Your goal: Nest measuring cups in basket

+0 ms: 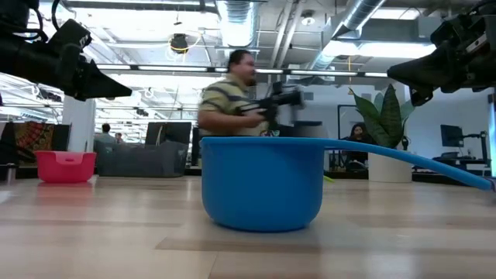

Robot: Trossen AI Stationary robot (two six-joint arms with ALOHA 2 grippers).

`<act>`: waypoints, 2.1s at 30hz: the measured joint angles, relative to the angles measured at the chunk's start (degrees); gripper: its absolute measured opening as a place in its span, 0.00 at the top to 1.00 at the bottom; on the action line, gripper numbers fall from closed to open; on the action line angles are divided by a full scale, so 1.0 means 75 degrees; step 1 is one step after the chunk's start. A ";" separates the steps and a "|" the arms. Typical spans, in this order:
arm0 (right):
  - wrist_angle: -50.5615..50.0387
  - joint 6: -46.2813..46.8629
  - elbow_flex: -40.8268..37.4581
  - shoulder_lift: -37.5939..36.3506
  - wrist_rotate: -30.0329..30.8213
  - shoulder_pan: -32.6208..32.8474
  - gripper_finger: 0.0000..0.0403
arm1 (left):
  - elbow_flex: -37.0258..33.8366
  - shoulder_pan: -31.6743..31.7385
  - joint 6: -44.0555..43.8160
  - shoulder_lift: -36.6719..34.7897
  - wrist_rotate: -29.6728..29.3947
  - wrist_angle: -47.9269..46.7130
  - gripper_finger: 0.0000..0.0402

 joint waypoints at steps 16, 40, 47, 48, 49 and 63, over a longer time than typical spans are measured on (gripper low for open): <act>-0.0002 0.0000 0.0000 0.0000 0.0001 0.0001 0.85 | -0.0001 0.0001 0.0001 -0.0002 0.0000 0.0009 1.00; 0.1223 0.0055 -0.0005 0.0008 0.0164 -0.0024 0.85 | 0.0009 0.0001 -0.2800 0.0000 -0.0831 0.1396 1.00; 0.3292 0.1642 -0.0005 -0.0015 0.2088 -0.0140 0.85 | 0.0696 0.0001 -0.2532 0.0371 -0.0745 0.1411 1.00; 0.3345 0.1902 -0.0001 -0.0013 0.2299 -0.0165 0.85 | 0.0815 0.0001 -0.2446 0.0519 -0.0711 0.1416 1.00; 0.3303 0.2263 0.0013 -0.0016 0.2424 -0.0208 0.85 | 0.0931 0.0001 -0.2443 0.0677 -0.0685 0.1413 1.00; 0.2579 0.3893 0.0647 0.2528 0.1708 -0.0421 0.85 | 0.3683 -0.0007 -0.3994 0.4923 0.1041 -0.0370 1.00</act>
